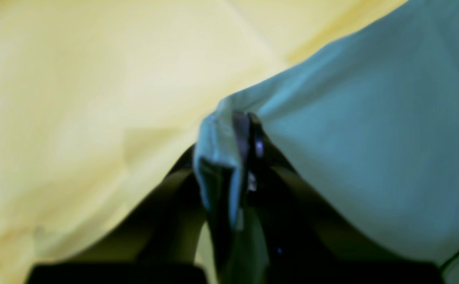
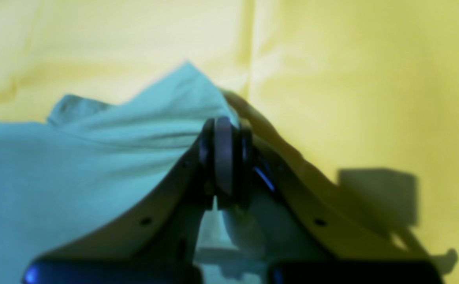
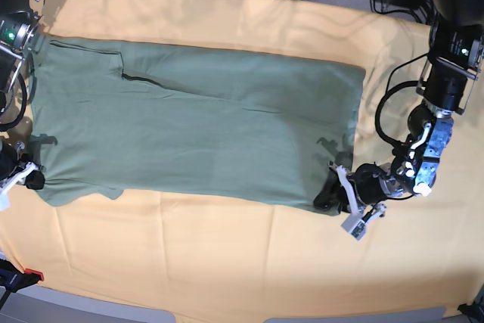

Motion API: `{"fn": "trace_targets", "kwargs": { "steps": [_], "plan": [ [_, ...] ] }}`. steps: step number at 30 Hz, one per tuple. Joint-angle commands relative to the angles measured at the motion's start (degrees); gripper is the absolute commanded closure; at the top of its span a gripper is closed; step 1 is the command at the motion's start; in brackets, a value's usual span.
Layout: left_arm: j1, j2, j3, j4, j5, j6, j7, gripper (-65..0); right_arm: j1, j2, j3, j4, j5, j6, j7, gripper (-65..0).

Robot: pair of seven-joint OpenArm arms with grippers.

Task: Fold the T-shirt properly
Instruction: 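Grasp the opposite edge corners with both grippers, then fold the grasped edge over onto the first fold with both grippers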

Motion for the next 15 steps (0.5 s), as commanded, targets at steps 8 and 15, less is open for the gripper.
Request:
{"fn": "trace_targets", "kwargs": {
  "steps": [8, 15],
  "plan": [
    [-1.7, -0.1, -0.5, 0.6, -5.2, -8.0, 2.9, 0.0, 1.6, 1.7, -3.8, 0.8, 1.0, 0.3, -0.8, 0.0],
    [-1.6, -0.7, -0.5, 0.7, -14.9, -8.0, 14.1, 0.0, -0.2, 1.9, -3.8, 1.5, 5.4, 0.3, -8.0, 0.0]
  ]
}}
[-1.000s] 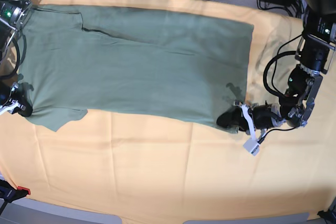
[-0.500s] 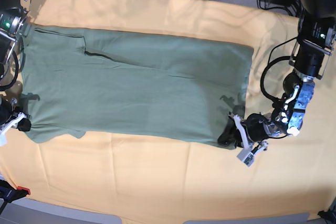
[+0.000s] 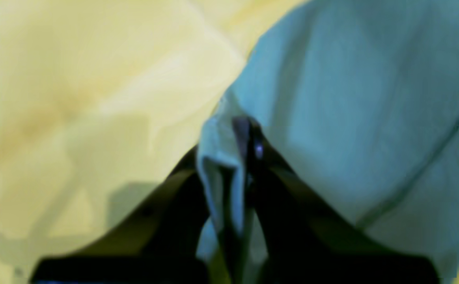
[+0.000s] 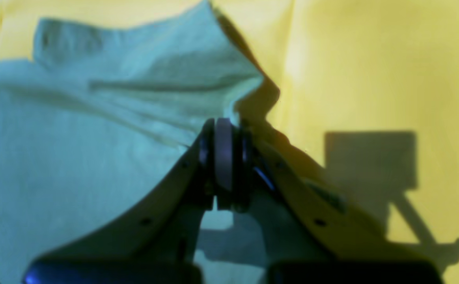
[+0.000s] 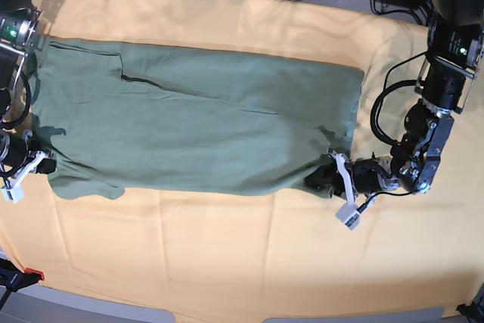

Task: Fold the T-shirt properly
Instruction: 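Fold the grasped edge over onto the first fold with both grippers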

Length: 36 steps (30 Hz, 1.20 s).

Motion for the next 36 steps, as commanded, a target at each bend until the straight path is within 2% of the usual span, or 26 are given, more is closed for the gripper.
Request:
{"fn": "trace_targets", "kwargs": {
  "steps": [1, 8, 13, 23, 28, 33, 36],
  "plan": [
    [-1.9, -0.6, -0.5, 0.7, -2.6, -0.5, -0.1, 0.0, 0.9, 1.6, 0.3, 1.9, 0.8, 0.3, 0.9, 0.0],
    [-1.9, -0.6, -0.5, 2.4, -11.2, -0.5, 9.8, 0.0, -6.3, 1.7, 0.3, 12.7, 0.8, 0.3, 0.4, 0.0],
    [-1.9, -1.0, -0.5, 4.7, -11.8, -0.5, 15.6, 0.0, -11.8, 2.8, 0.3, 19.8, 0.8, 0.3, 0.5, 0.0],
    [-2.0, -3.7, -0.5, 6.8, -11.7, -0.5, 16.3, 0.0, -12.3, 6.1, 0.3, 20.7, 0.8, 0.3, 0.5, 0.0],
    [-1.9, -5.3, -0.5, 6.8, -11.8, -0.5, 16.3, 0.0, -12.3, 6.2, 0.3, 20.7, 0.7, 0.3, 0.7, 0.0],
    [-2.0, -6.2, -0.5, 6.8, -11.8, -0.5, 16.3, 0.0, -12.3, 6.2, 0.3, 20.6, -2.9, 0.3, 4.0, 0.0],
    [-2.0, -6.3, -0.5, 6.8, -11.9, -0.5, 16.3, 0.0, -12.3, 6.2, 0.3, 20.6, -2.9, 0.3, 3.9, 0.0]
  ]
}}
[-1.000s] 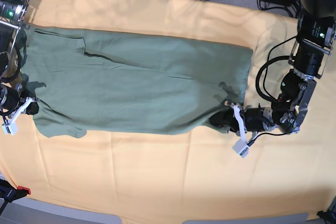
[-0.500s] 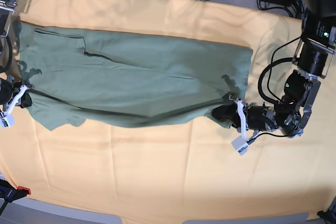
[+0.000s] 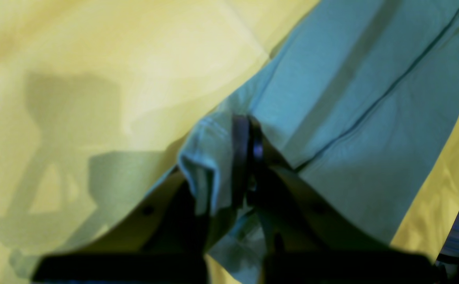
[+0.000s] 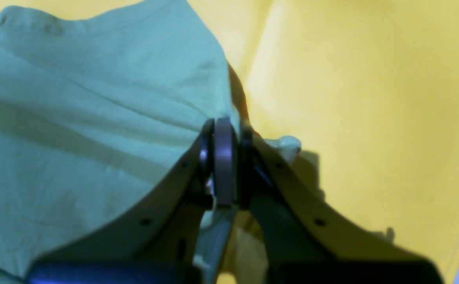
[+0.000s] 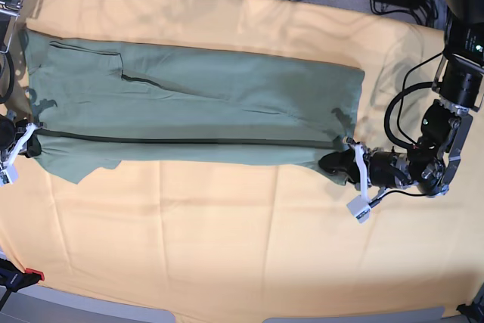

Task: Fold the T-shirt properly
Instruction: 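Fold the grasped edge over onto the first fold with both grippers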

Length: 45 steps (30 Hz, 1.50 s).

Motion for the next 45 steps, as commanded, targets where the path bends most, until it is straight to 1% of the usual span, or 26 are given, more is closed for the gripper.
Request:
{"fn": "trace_targets", "kwargs": {
  "steps": [1, 3, 5, 9, 12, 14, 17, 20, 26, 28, 33, 38, 39, 40, 41, 42, 43, 44, 45],
  "plan": [
    [-1.9, -1.1, -0.5, 0.8, -1.5, -0.5, -0.7, 0.0, 1.4, 1.7, 0.5, 1.0, 0.1, 0.0, 1.2, 0.0],
    [-2.0, -1.1, -0.5, 0.9, -2.9, -0.5, -0.3, 0.0, 1.4, 1.8, 0.5, 1.0, 0.2, 0.0, 1.2, 0.0],
    [-2.1, -1.1, -0.5, 1.8, -5.0, -0.5, 1.6, 0.0, 1.4, 1.8, 0.5, 1.0, 0.2, 0.0, 1.2, 0.0],
    [-2.0, -1.1, -0.5, 5.9, -8.9, -0.5, 10.0, 0.0, 1.4, 1.8, 0.5, 1.0, 0.9, 0.0, -1.6, 0.0],
    [-2.0, -1.1, -0.5, 9.5, -9.2, -0.5, 15.8, 0.0, 1.4, 1.8, 0.5, 1.0, 3.2, 0.0, -4.5, 0.0],
    [-2.1, -1.1, -0.5, 11.7, -9.2, -0.5, 18.4, 0.0, 1.4, 1.8, 0.5, 1.0, 3.4, 0.0, -5.5, 0.0],
    [-2.1, -1.7, -0.5, 14.0, -8.7, -0.5, 18.9, 0.0, 1.4, 1.8, 0.5, 1.0, 3.3, 0.0, -5.7, 0.0],
    [-2.0, -2.7, -0.5, 14.9, -7.0, -0.5, 18.9, 0.0, 1.4, 2.1, 0.5, 1.0, 2.5, 0.0, -6.1, 0.0],
    [-2.0, -4.3, -0.5, 14.9, -7.1, -0.5, 18.7, 0.0, 1.4, 3.1, 0.5, 1.0, 2.1, 0.0, -6.3, 0.0],
    [-1.7, -4.8, -0.5, 14.9, -8.9, -0.5, 19.1, 0.0, 1.4, 3.3, 0.5, 1.0, 2.1, 0.0, -6.6, 0.0],
    [-0.6, -4.9, -0.5, 14.9, -15.1, -0.5, 24.6, 0.0, 1.4, 3.2, 0.5, 1.0, 2.3, 0.0, -9.9, 0.0],
    [2.5, -4.9, -0.5, 14.9, -15.1, -0.5, 25.0, 0.0, 1.4, 3.2, 0.5, 1.0, 3.4, 0.0, -9.9, 0.0],
    [3.3, -4.9, -0.5, 14.9, -15.1, -0.5, 25.0, 0.0, 1.4, 3.2, 0.5, 1.0, 3.4, 0.0, -9.9, -5.5],
    [4.0, -4.9, -0.5, 14.9, -15.1, -0.5, 25.2, 0.0, 1.4, 3.2, 0.5, 1.0, 3.4, 0.0, -9.9, -13.4],
    [4.6, -4.9, -0.5, 14.9, -15.1, -0.5, 25.4, -3.3, 1.4, 3.3, 0.5, 1.0, 3.4, 0.0, -9.9, -22.6],
    [5.1, -4.9, -0.5, 14.9, -14.8, -0.5, 25.4, -11.0, 1.4, 3.4, 0.5, 1.0, 3.4, 0.0, -9.9, -31.5],
    [5.4, -4.9, -0.5, 14.9, -14.7, -0.5, 25.3, -19.1, 1.4, 3.6, 0.5, 1.0, 3.4, 0.0, -9.9, -37.6],
    [5.6, -5.0, -0.5, 14.9, -14.7, -0.5, 25.3, -25.6, 1.6, 3.9, 0.5, 1.0, 3.6, 0.0, -9.9, -40.1],
    [5.6, -5.0, -0.5, 14.9, -14.8, -0.5, 25.3, -29.9, 1.9, 4.5, 0.5, 1.0, 3.8, 0.0, -9.8, -40.4]
  ]
}}
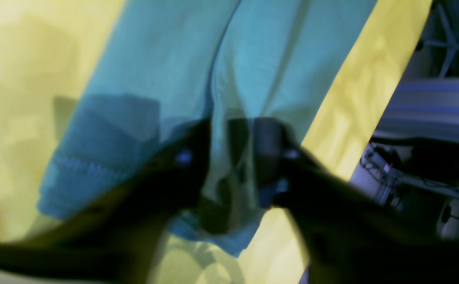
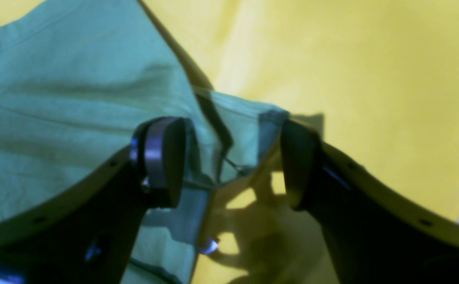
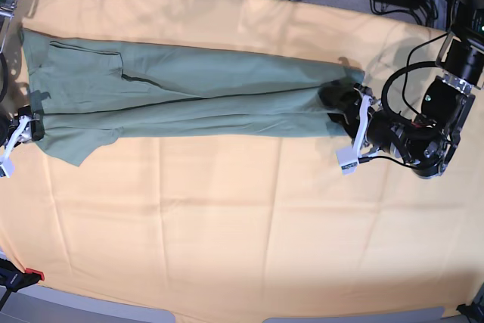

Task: Fold the T-shirt properly
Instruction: 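Fold the grasped edge over onto the first fold with both grippers, then regrasp the folded strip ends with both grippers and straighten it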

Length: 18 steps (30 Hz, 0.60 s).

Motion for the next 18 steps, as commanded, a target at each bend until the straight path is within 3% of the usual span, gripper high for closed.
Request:
{"fn": "trace_targets", "kwargs": {
  "steps": [1, 6, 10, 14, 17, 18],
  "plan": [
    [-1.6, -1.0, -0.6, 0.7, -1.2, -0.4, -0.5, -31.1, 1.7, 2.8, 0.5, 1.0, 1.9, 0.0, 1.0, -40.4],
    [-1.6, -2.3, -0.6, 0.7, -1.2, -0.4, -3.4, -31.2, 2.4, 5.6, 0.6, 1.0, 14.7, 0.0, 1.0, -40.4],
    [-1.6, -2.9, -0.6, 0.7, -1.2, -0.4, -5.0, -31.2, 2.3, 3.8, 0.6, 1.0, 21.2, 0.0, 1.0, -40.3],
    [-1.6, -2.8, -0.6, 0.7, -1.2, -0.4, -5.6, -31.2, 2.3, -0.4, 0.6, 0.9, 19.5, 0.0, 1.0, -40.3],
    [-1.6, -2.8, -0.6, 0.7, -1.3, -0.4, -5.8, -31.2, 2.3, -3.7, 0.6, 0.6, 10.4, 0.0, 5.1, -40.3],
    [-1.6, -2.8, -0.6, 0.7, -1.2, -0.4, -5.8, -31.2, 2.3, -4.6, 0.6, 0.6, 5.7, -2.4, 7.2, -40.3]
  ]
}}
